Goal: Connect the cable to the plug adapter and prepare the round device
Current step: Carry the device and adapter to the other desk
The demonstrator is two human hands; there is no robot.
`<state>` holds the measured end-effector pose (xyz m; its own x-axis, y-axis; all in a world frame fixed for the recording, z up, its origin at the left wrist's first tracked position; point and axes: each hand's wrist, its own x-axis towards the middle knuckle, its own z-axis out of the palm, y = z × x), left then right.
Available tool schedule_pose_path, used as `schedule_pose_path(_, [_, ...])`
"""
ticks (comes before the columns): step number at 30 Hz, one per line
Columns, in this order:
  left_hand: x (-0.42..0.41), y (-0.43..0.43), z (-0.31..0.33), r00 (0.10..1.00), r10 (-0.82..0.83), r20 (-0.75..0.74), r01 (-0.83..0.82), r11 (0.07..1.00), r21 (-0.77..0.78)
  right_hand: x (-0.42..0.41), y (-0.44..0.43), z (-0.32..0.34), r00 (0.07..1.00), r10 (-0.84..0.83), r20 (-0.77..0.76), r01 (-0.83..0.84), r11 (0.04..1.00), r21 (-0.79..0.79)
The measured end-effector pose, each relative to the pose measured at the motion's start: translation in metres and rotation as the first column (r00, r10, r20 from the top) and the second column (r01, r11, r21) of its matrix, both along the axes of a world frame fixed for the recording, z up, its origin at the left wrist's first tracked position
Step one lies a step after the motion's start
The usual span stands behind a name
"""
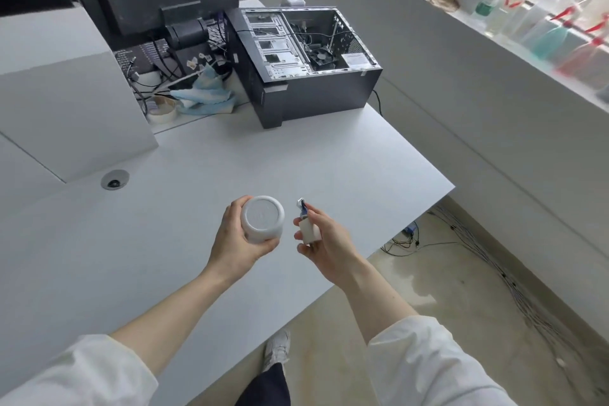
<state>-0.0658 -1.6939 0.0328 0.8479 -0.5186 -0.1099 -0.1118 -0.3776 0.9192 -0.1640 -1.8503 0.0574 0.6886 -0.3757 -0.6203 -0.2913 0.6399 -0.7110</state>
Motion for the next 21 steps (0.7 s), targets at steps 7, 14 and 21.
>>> schedule_pose_path(7, [0.023, -0.076, -0.004, 1.0, -0.009, -0.015, 0.009, 1.0, -0.002, 0.028, -0.078, 0.002, 1.0, 0.001, -0.007, -0.001, 1.0, -0.004])
schedule_pose_path(14, [0.033, -0.125, -0.01, 0.999, 0.001, -0.036, -0.001, 1.0, -0.006, 0.04, -0.126, 0.001, 1.0, -0.01, -0.024, 0.011, 1.0, 0.015])
schedule_pose_path(21, [0.032, -0.164, -0.016, 0.997, 0.064, -0.031, -0.063, 0.998, 0.017, 0.051, -0.174, -0.009, 0.998, 0.057, -0.024, -0.056, 0.998, 0.034])
